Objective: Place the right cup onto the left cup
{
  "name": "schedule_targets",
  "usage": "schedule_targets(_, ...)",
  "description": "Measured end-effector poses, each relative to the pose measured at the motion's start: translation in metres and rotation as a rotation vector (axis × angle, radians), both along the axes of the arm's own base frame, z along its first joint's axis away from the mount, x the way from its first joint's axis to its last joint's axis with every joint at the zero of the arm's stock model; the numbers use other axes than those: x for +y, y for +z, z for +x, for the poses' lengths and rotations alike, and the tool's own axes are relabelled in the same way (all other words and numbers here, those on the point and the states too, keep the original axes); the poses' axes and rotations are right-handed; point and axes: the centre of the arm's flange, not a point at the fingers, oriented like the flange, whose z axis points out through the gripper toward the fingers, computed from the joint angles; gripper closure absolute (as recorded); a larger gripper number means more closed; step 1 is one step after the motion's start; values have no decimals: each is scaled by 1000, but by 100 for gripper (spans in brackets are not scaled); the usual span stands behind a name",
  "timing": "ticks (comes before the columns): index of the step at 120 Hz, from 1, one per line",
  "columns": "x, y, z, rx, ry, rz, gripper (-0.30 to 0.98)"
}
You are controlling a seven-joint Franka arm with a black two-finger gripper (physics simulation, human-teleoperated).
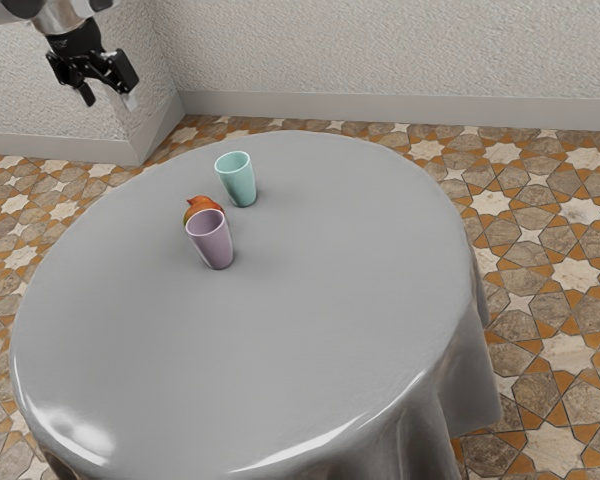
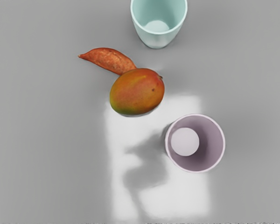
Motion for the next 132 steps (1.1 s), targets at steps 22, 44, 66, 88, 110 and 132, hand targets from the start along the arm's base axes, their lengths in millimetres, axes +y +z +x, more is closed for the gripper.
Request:
schedule_targets(22,3,3,-7,-2,7,22,2)
schedule_targets(44,5,-40,17,47,20,27,2)
schedule_targets(66,-9,-93,55,67,47,8,2)
schedule_targets(88,-16,-127,83,75,125,14,2)
schedule_targets(110,-23,-171,117,92,200,36,2)
schedule_targets(132,-48,-203,157,57,233,43,2)
